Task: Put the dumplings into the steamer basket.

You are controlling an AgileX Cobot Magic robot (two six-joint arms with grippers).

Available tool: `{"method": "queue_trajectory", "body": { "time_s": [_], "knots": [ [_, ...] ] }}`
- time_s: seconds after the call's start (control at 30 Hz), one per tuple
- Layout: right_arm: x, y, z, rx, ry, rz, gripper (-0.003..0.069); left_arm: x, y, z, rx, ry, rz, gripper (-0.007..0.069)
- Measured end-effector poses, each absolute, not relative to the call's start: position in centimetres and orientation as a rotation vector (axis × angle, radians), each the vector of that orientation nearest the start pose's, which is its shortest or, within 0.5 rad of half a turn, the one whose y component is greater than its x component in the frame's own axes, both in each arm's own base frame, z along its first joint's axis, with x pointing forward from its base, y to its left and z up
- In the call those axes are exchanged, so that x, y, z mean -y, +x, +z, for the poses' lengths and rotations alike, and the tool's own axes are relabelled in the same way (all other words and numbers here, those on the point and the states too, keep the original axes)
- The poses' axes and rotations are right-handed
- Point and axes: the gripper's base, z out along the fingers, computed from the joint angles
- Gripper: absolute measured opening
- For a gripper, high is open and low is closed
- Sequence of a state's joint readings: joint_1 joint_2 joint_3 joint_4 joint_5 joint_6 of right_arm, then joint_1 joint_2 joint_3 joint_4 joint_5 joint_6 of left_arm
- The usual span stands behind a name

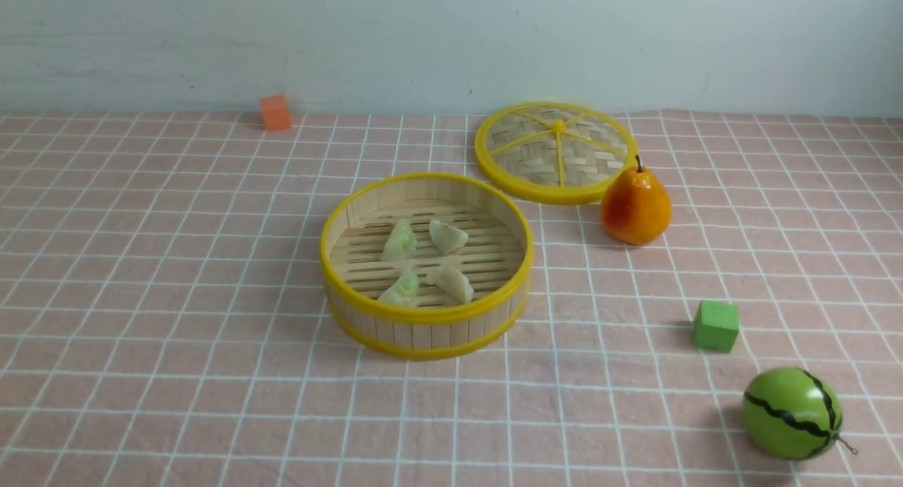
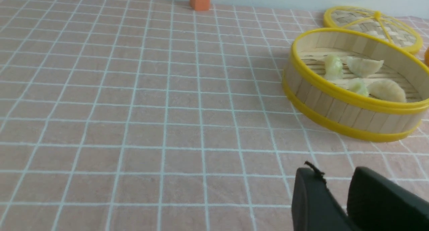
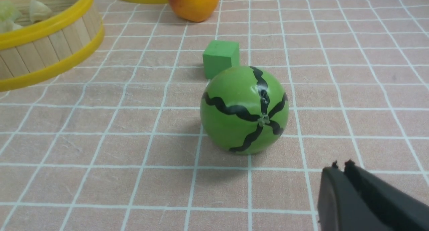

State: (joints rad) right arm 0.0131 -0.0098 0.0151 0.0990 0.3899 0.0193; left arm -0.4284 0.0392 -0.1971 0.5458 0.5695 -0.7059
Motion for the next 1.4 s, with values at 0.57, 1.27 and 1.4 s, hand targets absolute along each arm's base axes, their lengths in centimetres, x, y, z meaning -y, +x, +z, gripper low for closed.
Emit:
{"method": "queue_trajectory", "body": {
  "time_s": [0.57, 1.27, 1.4],
  "knots": [
    [-0.4, 5.2, 17.4, -1.879, 0.066, 0.121, 0.0036, 0.3, 5.4, 17.8, -1.8, -0.139, -0.202, 0.008],
    [-0.4, 5.2, 17.4, -1.879, 0.066, 0.121, 0.0065, 0.5, 5.1, 16.7, -1.919, -0.064, -0.158, -0.0013],
    [-0.4, 5.2, 17.4, -1.879, 0.066, 0.121, 0.0072, 0.5, 5.1, 16.7, -1.919, -0.064, -0.158, -0.0013]
  ]
}}
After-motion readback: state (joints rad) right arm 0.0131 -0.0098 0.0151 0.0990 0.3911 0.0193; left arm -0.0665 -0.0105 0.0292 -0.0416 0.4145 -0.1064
